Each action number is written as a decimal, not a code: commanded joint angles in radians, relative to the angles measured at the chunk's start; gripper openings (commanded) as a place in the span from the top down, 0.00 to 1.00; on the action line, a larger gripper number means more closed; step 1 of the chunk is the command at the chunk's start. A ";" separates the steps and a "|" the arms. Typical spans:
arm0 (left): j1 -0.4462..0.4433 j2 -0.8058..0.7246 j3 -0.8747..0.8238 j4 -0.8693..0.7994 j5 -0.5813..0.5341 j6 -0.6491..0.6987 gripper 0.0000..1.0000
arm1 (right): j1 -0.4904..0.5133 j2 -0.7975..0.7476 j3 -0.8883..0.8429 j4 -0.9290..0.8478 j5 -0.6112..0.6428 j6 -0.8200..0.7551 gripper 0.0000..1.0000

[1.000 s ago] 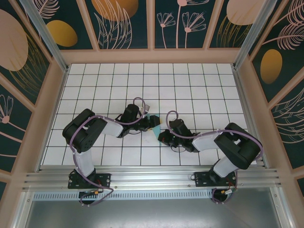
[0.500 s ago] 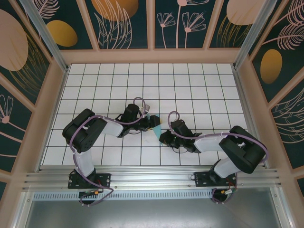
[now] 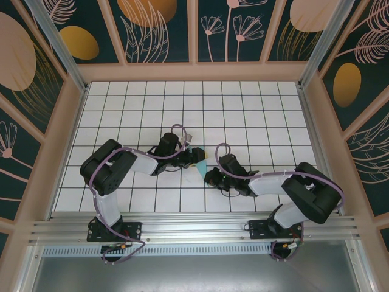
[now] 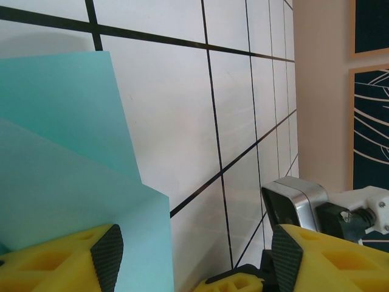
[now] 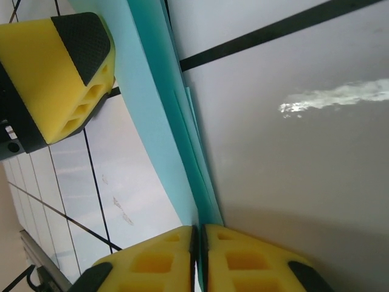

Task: Fold a paper plane with a square sheet of paper (pick it up from the middle)
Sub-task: Fold the wing for the fifth time at the center of the table.

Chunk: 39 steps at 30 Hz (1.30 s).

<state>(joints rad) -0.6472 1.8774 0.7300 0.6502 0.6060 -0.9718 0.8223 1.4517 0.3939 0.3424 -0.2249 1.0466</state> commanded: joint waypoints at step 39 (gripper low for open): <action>-0.006 0.074 0.022 -0.087 -0.065 0.064 0.32 | 0.035 -0.075 0.102 -0.311 0.109 -0.135 0.71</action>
<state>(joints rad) -0.6472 1.8797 0.7448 0.6231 0.6144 -0.9573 0.8463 1.3926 0.4686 0.1013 -0.1459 0.9535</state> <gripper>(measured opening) 0.681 0.284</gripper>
